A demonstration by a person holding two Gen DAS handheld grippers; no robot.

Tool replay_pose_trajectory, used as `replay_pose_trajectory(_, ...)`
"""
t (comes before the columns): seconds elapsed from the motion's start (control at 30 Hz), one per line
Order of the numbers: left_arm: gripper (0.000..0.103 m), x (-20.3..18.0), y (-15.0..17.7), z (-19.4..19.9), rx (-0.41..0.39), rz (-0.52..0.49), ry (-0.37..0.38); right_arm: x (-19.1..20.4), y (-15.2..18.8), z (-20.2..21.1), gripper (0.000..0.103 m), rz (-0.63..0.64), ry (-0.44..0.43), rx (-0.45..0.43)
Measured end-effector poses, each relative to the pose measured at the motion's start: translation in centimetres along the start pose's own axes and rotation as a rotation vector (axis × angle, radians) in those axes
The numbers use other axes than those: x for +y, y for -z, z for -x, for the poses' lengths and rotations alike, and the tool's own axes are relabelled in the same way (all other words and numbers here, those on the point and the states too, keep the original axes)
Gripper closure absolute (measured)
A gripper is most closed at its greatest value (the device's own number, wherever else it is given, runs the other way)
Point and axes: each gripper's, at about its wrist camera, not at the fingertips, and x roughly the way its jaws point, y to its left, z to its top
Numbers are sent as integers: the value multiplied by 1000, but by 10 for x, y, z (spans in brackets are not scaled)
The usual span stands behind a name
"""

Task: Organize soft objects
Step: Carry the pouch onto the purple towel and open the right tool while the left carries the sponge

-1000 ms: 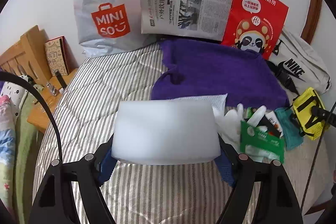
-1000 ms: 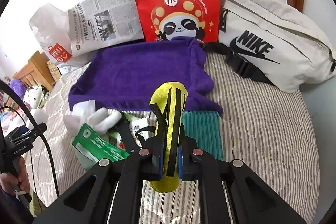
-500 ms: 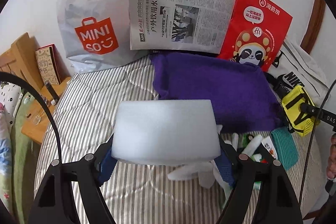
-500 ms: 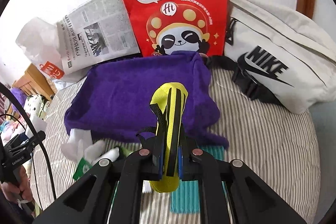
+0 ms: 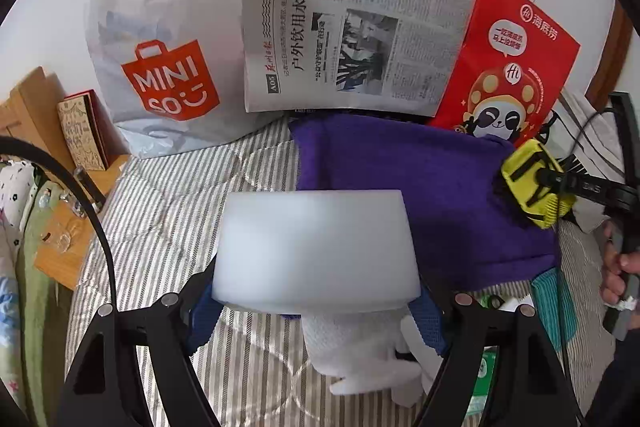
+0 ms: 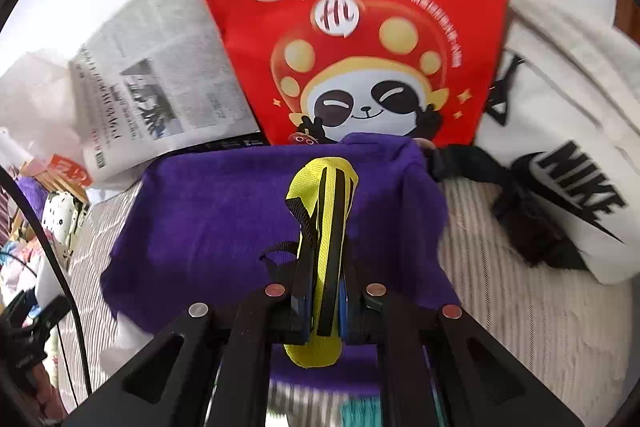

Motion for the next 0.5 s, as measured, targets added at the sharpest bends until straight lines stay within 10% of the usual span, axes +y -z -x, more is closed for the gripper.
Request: replay_pose_trajectory(0.5, 24, -6, -19, -32, 30, -21, 15, -14, -26, -71, 91, -38, -10, 55)
